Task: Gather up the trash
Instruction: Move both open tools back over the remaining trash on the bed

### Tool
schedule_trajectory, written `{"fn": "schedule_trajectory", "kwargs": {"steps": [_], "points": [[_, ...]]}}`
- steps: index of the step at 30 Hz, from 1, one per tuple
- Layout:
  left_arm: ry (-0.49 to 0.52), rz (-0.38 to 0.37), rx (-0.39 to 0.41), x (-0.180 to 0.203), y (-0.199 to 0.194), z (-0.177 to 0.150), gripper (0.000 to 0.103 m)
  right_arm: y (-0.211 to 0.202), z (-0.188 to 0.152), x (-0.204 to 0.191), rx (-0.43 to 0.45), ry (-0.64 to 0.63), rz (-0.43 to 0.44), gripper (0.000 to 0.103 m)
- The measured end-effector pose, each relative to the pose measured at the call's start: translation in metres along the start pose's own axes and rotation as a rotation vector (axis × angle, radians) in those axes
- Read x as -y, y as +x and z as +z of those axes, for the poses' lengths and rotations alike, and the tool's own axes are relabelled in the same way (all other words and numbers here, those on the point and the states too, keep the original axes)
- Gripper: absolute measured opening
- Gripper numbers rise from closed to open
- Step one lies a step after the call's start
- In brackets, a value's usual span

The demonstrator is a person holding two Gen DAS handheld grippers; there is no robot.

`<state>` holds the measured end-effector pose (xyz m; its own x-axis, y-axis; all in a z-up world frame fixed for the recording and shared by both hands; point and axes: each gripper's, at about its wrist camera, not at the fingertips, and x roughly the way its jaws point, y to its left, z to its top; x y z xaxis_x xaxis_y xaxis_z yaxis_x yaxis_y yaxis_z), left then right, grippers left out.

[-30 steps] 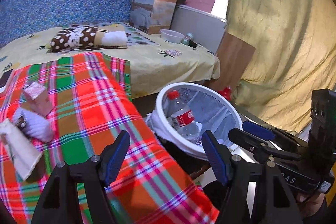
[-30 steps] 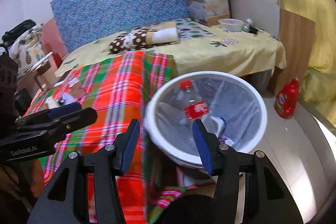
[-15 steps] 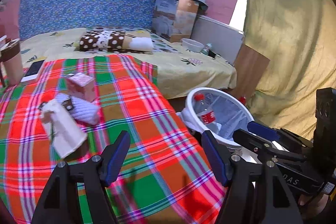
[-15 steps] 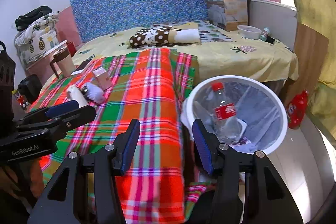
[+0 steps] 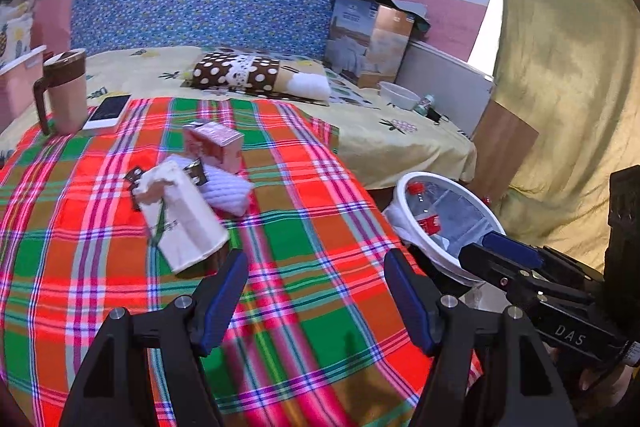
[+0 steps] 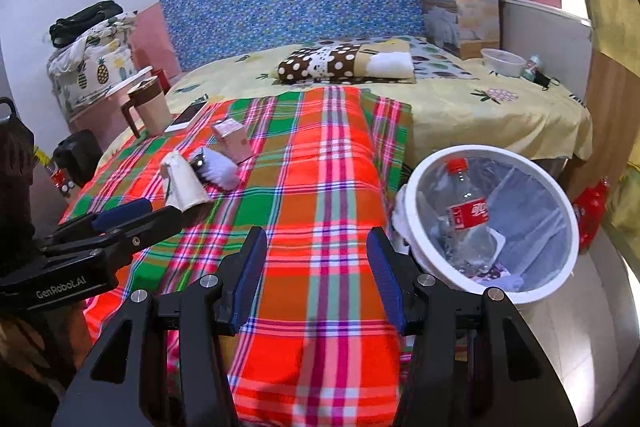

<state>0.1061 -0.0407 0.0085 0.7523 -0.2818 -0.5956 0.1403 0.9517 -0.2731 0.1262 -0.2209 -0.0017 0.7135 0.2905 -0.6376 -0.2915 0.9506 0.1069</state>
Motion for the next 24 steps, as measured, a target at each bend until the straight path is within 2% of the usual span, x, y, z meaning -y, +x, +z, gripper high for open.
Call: {"fn": "schedule_trajectory", "kwargs": {"steps": [14, 24], "points": [[-0.07, 0.096, -0.001, -0.042, -0.007, -0.007, 0.071, 0.017, 0.0, -0.026, -0.043, -0.057, 0.092, 0.054], [-0.111, 0.139, 0.005, -0.064, 0.001, 0.006, 0.071, 0.026, 0.005, -0.031, -0.045, -0.065, 0.127, 0.054]]}}
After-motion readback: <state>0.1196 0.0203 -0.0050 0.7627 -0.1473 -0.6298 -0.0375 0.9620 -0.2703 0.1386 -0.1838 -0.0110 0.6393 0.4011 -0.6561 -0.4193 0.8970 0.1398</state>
